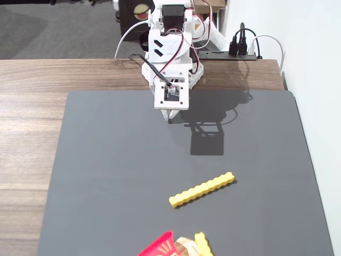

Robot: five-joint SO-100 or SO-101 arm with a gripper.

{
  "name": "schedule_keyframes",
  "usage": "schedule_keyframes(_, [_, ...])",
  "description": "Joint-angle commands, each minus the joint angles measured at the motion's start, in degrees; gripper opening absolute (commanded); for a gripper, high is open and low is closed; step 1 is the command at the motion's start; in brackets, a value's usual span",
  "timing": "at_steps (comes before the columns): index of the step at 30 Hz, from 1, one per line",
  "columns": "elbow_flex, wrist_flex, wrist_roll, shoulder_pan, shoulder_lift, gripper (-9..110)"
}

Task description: Grab a fry

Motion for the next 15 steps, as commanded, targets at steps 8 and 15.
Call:
schedule_keyframes(8, [-18.0,1.1,14.5,-4.7,-13.1,1])
schedule_keyframes(15, [-31.1,0.8,27.5,-9.4,-27.9,1])
